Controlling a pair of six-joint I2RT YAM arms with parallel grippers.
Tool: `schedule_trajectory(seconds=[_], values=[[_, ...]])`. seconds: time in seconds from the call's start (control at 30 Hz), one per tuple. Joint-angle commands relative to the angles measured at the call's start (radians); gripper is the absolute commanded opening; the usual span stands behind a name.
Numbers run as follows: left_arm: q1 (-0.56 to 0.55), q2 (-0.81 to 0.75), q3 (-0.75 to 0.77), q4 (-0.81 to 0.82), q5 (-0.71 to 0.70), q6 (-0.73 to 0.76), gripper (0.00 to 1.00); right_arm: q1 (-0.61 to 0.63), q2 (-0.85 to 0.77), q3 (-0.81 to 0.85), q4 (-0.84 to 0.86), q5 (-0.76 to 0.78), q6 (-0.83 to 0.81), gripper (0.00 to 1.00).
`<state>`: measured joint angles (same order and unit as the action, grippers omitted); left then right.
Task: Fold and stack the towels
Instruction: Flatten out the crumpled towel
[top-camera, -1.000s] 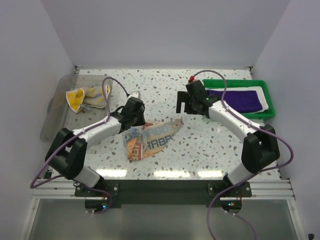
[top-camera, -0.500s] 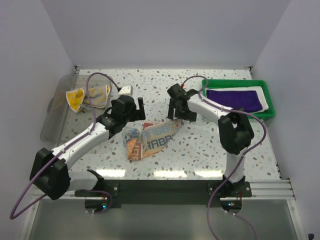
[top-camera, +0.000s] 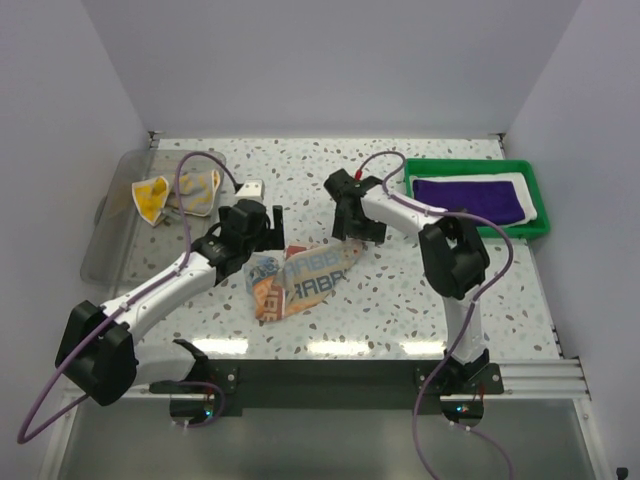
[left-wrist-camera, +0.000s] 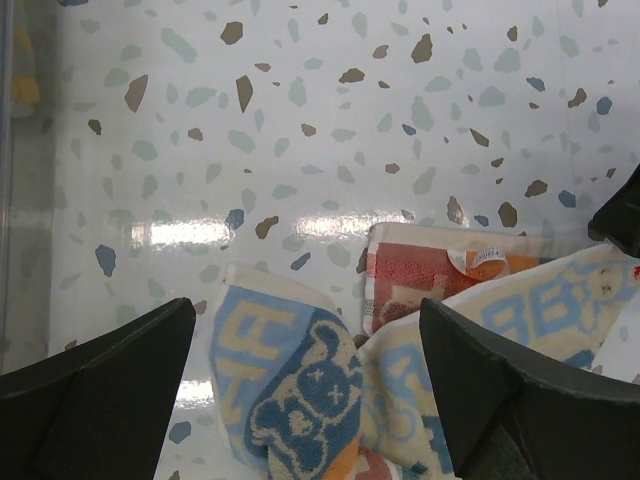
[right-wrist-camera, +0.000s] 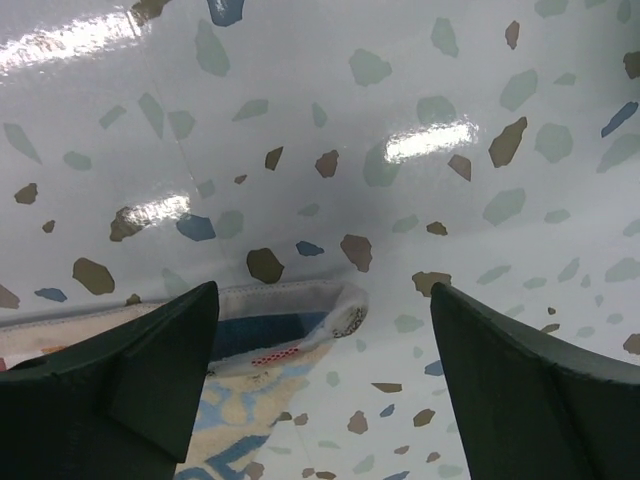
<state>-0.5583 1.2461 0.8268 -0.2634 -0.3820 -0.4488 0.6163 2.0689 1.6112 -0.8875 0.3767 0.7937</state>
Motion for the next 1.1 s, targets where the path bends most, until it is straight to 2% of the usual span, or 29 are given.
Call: schedule_trajectory(seconds=[0.0,0.17,0.3,0.43,0.47,0.57,0.6,0.67,0.8,1.07], values=[[0.006,0.007,0.015,0.032,-0.015,0.025,1.00,0.000,-0.062,-0.046,-0.007,0.021,0.048,0.85],[0.006,0.033,0.041,0.016,-0.012,0.025,1.00,0.000,-0.165,-0.155,0.042,-0.030,0.062,0.72],[0.006,0.049,0.055,0.012,-0.001,0.022,1.00,0.002,-0.199,-0.227,0.082,-0.062,0.081,0.52],[0.005,0.085,0.069,0.001,0.028,0.007,0.99,0.002,-0.213,-0.298,0.139,-0.082,0.098,0.39],[0.005,0.091,0.077,0.001,0.043,0.006,0.98,0.000,-0.220,-0.335,0.156,-0.082,0.098,0.31],[0.005,0.124,0.100,-0.008,0.077,-0.011,0.96,-0.006,-0.251,-0.416,0.249,-0.082,0.081,0.18],[0.005,0.145,0.106,-0.010,0.087,-0.017,0.96,-0.009,-0.259,-0.437,0.277,-0.091,0.066,0.09],[0.005,0.170,0.126,-0.014,0.120,-0.021,0.94,-0.018,-0.285,-0.497,0.366,-0.102,0.047,0.01],[0.006,0.260,0.164,-0.014,0.169,0.021,0.89,-0.029,-0.317,-0.563,0.502,-0.137,-0.022,0.00],[0.005,0.438,0.271,-0.011,0.258,0.246,0.68,-0.033,-0.345,-0.648,0.662,-0.220,-0.163,0.00]])
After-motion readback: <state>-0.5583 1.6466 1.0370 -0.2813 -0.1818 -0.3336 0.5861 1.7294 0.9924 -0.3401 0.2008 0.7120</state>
